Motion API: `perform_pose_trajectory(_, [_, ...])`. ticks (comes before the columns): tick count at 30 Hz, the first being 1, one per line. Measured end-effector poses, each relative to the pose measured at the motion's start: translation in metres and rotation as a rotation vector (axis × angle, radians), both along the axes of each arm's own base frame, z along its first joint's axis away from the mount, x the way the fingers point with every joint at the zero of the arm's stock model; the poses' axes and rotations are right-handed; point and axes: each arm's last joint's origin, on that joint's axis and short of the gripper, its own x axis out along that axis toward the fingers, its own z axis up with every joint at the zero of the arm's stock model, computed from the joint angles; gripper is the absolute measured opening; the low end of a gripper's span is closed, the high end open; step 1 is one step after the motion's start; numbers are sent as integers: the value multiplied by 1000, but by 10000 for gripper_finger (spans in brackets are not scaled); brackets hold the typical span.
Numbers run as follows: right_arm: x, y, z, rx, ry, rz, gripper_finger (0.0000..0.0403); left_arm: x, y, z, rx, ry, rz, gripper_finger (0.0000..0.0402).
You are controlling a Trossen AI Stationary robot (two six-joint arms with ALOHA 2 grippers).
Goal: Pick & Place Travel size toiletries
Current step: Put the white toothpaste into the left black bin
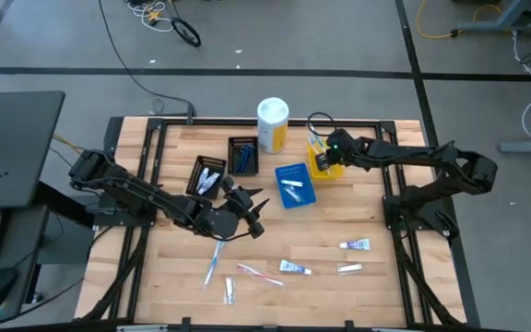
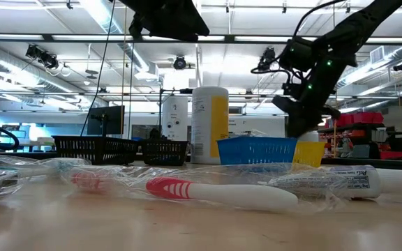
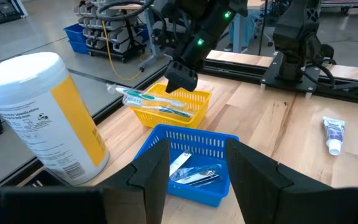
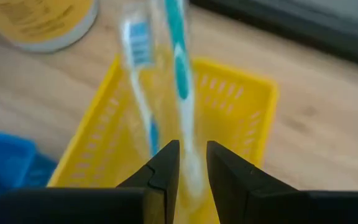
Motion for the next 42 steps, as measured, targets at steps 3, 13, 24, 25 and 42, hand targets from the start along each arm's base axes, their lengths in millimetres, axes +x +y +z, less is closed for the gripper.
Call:
perform_pose_trajectory(3, [2, -2, 3, -77, 17, 8, 89, 0, 0, 0, 0, 0, 0, 164])
perform_pose_trajectory(13, [36, 32, 23, -71, -252, 546, 89, -10, 2, -19, -32, 199, -45, 164])
perform_pose_trajectory(24, [70, 84, 37, -368, -366, 1061, 89, -40, 1, -49, -549, 471, 29, 164])
perform_pose_trajectory(25, [73, 86, 37, -400, -374, 1044, 90, -42, 0, -50, -562, 479, 43, 164])
perform_pose_trajectory(42, [87, 92, 23, -408, -389, 1055, 136, -43, -9, -58, -570, 514, -99, 165])
